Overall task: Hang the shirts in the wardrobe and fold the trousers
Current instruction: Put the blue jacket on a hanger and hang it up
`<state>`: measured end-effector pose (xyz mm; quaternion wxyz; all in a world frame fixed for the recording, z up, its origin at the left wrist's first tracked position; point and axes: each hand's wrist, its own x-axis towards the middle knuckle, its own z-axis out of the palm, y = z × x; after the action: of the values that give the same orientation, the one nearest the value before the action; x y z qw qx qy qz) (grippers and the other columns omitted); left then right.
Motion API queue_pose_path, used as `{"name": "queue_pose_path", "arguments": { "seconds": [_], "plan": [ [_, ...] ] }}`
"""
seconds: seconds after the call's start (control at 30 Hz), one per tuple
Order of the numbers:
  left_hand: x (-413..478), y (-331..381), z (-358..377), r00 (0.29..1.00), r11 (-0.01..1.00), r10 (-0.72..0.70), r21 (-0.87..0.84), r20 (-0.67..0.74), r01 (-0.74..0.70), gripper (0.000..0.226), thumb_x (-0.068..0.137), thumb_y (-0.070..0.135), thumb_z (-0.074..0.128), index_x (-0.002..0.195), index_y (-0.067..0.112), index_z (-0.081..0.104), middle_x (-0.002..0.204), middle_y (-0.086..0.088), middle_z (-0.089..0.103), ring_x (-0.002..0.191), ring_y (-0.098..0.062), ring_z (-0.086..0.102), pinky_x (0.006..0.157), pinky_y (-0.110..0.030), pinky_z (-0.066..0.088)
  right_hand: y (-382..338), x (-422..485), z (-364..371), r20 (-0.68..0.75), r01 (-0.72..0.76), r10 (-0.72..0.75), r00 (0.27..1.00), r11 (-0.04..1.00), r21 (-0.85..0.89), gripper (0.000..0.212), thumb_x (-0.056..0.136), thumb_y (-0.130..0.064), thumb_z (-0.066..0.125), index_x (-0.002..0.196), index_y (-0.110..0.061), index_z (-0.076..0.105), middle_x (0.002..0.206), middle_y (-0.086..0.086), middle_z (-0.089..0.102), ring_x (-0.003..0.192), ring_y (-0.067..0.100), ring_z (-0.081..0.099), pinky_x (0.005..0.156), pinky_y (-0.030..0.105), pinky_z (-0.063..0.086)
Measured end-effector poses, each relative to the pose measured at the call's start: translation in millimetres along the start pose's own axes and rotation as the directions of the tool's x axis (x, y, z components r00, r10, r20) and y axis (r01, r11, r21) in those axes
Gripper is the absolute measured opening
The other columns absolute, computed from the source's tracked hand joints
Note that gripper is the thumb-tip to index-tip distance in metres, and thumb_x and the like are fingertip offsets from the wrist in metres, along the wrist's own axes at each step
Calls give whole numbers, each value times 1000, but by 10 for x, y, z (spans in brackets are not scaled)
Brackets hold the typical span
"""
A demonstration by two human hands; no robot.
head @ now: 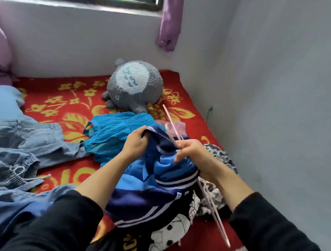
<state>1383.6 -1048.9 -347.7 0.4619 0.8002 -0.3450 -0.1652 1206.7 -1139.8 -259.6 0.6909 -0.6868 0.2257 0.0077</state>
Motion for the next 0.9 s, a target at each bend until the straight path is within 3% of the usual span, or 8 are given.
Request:
{"name": "queue_pose_path", "arguments": {
  "seconds": [0.13,0.2,0.27,0.4,0.6,0.67,0.77,0.9],
  "plan": [
    [166,707,-472,957,990,39,-121,-287,-76,25,96,5,40,85,1,63,91,-10,64,84,-14,50,71,-28,35,-157,68,-61,-386,51,-194,902,935,-351,22,65,10,57,75,-6,67,84,6,68,74,20,62,65,29,49],
    [200,971,-712,942,980,77,-151,-328,-133,26,96,5,39,87,0,63,87,-6,61,83,-12,49,72,-28,37,-161,111,-48,-496,1,-305,813,852,-523,14,69,6,55,70,-7,61,68,4,62,63,24,54,49,18,38],
    [216,1153,-913,922,969,118,-160,-368,-188,26,94,10,38,88,1,63,86,-2,60,82,-12,49,76,-31,41,-90,165,-41,-501,-46,-406,764,741,-670,11,75,1,52,72,-6,58,68,4,59,65,26,55,44,18,30],
    [220,1406,-1277,865,955,37,-237,-500,-178,28,91,7,36,69,10,52,68,4,50,66,-10,42,59,-23,38,82,335,80,-516,-153,-377,769,675,-721,12,79,-13,51,83,-12,63,110,8,61,95,28,60,67,30,47],
    [194,1613,-1946,686,879,-284,-468,-670,-93,30,89,3,29,66,17,44,67,2,44,73,-18,42,57,-28,35,-653,423,266,-424,-119,-291,858,690,-714,14,72,-15,55,59,-14,56,68,4,56,69,30,53,60,27,38],
    [137,1755,-2201,611,881,-276,-449,-742,-148,29,91,3,30,82,12,56,76,0,50,80,-18,44,61,-27,36,-1098,378,178,-446,-79,-376,812,687,-723,10,70,-14,57,62,-9,60,63,4,54,66,30,52,60,27,38],
    [105,1985,-2536,531,904,-222,-377,-818,-203,35,95,9,33,123,3,53,115,-11,60,100,-24,56,89,-30,47,-1757,254,50,-434,34,-545,717,650,-759,16,67,-9,58,51,-10,55,50,0,49,59,27,52,57,23,37],
    [61,2236,-2811,511,902,-60,-266,-857,-340,26,92,10,36,104,8,59,92,-3,57,85,-19,50,75,-28,41,-2551,74,-121,-467,179,-720,513,622,-763,14,69,-3,57,64,-10,69,58,6,59,60,22,55,55,22,37]
  ]
}}
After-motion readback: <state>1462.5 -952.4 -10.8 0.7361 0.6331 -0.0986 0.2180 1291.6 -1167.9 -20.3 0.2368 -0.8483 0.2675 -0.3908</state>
